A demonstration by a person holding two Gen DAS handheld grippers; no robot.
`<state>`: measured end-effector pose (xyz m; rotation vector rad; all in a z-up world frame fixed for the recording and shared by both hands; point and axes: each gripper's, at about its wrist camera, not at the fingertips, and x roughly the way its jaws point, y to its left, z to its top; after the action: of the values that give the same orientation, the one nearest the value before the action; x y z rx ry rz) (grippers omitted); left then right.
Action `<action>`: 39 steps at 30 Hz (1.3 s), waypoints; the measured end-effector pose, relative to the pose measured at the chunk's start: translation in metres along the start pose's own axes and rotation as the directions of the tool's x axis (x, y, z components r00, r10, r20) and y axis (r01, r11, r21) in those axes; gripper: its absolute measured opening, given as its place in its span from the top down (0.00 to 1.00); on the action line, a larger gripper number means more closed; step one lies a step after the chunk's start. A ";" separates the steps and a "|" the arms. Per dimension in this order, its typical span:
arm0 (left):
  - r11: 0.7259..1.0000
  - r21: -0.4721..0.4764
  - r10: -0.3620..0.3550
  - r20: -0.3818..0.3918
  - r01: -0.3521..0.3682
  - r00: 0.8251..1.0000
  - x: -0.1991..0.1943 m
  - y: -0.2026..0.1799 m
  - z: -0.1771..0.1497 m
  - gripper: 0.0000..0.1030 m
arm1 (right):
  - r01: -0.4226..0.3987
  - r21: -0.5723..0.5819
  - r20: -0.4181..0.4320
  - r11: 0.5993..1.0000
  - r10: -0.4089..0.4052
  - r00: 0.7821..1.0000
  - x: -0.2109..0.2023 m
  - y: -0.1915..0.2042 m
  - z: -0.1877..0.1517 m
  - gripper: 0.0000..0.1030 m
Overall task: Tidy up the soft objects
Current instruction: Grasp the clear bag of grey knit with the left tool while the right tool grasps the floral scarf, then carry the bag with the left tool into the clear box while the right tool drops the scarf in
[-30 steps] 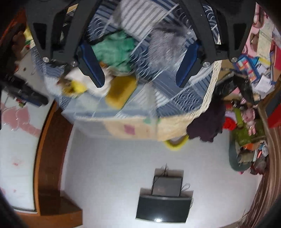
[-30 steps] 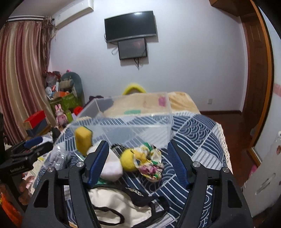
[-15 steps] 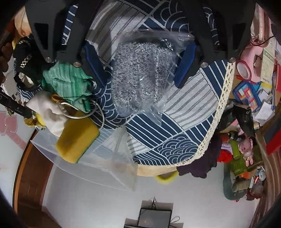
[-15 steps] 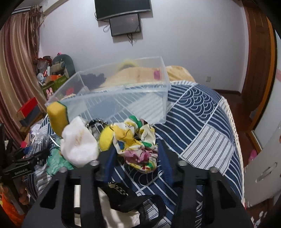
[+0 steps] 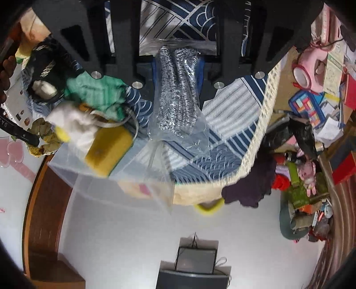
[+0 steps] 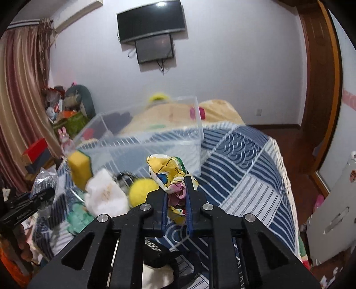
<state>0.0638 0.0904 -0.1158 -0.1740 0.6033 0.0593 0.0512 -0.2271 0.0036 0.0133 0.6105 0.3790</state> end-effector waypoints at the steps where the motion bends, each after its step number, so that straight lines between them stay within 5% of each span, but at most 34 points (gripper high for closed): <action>1: 1.000 0.008 -0.005 0.019 0.005 1.000 -0.005 -0.002 0.004 0.75 | -0.009 0.000 0.013 1.000 0.009 1.000 -0.004 0.002 0.003 0.88; 12: 0.991 0.084 -0.112 0.147 0.100 0.983 -0.032 -0.029 0.060 0.74 | -0.050 -0.040 0.105 0.998 0.053 0.993 -0.017 0.012 0.043 0.88; 21: 0.987 0.097 -0.143 0.149 0.129 0.978 -0.004 -0.045 0.098 0.74 | -0.071 -0.064 0.126 0.995 0.079 0.989 0.007 0.022 0.071 0.88; 31: 0.980 0.097 -0.180 0.053 0.174 0.982 0.052 -0.052 0.121 0.74 | -0.097 -0.059 -0.006 0.994 0.097 0.995 0.064 0.026 0.071 0.88; 39: 0.978 0.149 -0.142 -0.036 0.146 0.989 0.095 -0.066 0.119 0.74 | -0.103 -0.057 -0.129 0.993 0.095 0.987 0.099 0.029 0.060 0.88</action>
<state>0.2156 0.0474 -0.0635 -0.0710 0.6161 -0.1293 0.1498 -0.1593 0.0015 -0.0411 0.7240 0.4980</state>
